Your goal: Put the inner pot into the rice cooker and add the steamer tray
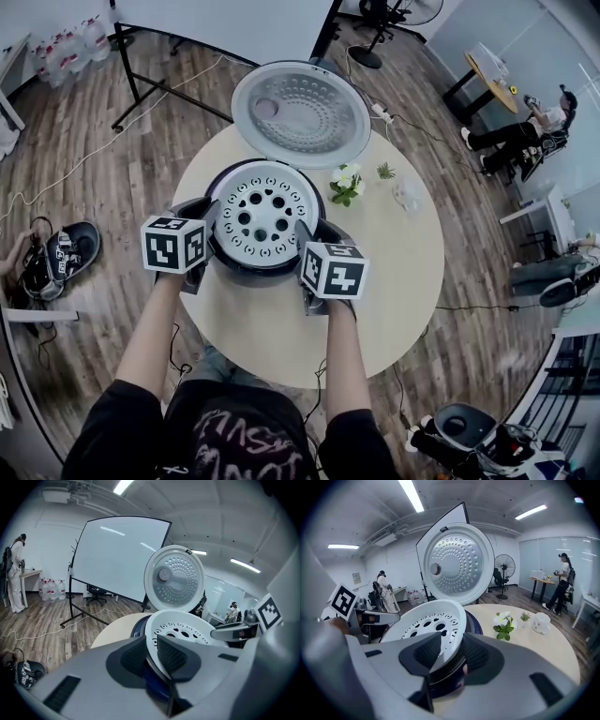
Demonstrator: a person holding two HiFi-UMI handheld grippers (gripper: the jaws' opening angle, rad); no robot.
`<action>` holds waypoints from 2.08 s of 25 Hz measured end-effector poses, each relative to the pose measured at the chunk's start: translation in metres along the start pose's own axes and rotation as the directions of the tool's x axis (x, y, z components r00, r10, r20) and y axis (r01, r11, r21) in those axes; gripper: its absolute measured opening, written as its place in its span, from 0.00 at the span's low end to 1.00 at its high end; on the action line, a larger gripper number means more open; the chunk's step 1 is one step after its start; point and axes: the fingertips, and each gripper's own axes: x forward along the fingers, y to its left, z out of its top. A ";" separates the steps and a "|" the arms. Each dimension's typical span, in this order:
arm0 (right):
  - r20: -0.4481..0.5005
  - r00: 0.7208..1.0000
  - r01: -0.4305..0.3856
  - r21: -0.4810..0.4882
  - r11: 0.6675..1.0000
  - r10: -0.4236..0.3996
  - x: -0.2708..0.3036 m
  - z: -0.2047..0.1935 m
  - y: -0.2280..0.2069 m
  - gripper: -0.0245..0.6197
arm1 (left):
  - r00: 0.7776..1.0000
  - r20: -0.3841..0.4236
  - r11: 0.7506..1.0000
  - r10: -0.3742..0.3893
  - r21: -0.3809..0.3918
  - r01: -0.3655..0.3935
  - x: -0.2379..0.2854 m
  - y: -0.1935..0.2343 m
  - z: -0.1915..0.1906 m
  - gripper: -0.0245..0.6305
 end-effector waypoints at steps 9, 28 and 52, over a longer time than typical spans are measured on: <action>0.019 1.000 -0.001 -0.039 0.999 0.002 -0.002 0.002 0.003 0.34 | 1.000 0.004 1.000 0.002 -0.005 -0.002 -0.002 0.001 0.000 0.16; 0.173 0.985 -0.005 0.033 0.999 0.000 -0.038 0.018 -0.001 0.35 | 0.987 0.158 0.999 -0.037 0.029 0.032 -0.032 -0.020 0.031 0.16; 0.373 0.899 0.141 0.252 0.957 -0.230 -0.207 -0.045 -0.074 0.08 | 0.936 0.271 0.942 -0.223 0.305 0.137 -0.089 -0.176 0.021 0.12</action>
